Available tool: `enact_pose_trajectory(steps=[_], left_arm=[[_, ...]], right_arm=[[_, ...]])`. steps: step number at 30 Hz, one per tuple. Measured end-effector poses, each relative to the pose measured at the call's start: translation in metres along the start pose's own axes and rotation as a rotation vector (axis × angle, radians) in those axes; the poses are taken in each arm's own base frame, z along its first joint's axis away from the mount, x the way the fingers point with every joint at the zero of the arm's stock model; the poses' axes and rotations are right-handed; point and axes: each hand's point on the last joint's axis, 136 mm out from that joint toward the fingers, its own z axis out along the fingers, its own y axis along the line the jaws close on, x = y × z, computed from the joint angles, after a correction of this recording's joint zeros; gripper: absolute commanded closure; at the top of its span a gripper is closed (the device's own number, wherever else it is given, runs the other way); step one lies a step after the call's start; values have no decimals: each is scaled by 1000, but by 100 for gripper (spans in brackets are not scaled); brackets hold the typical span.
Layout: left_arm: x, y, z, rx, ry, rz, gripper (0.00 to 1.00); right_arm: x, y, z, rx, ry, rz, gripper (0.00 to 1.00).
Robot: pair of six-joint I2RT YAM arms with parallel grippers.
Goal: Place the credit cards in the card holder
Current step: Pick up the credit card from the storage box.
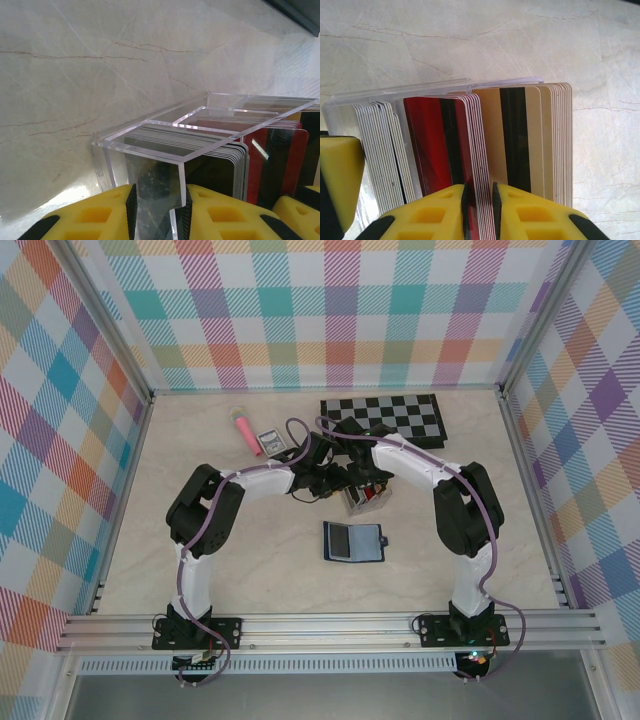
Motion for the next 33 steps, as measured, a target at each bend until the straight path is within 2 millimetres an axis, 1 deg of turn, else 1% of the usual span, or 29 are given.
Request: enact_pose_trajectory(steps=[22,25,33], left_arm=[[0,-1,0,5,1,1,72],[0,-1,0,5,1,1,72],[0,-1,0,6,0,2,72]], right_arm=[[-1,-2,-1,11,-4,-7,78],[-1,-2,-1,10,-3,-7,82],[-2,-2,-3,9,-6,-6,87]])
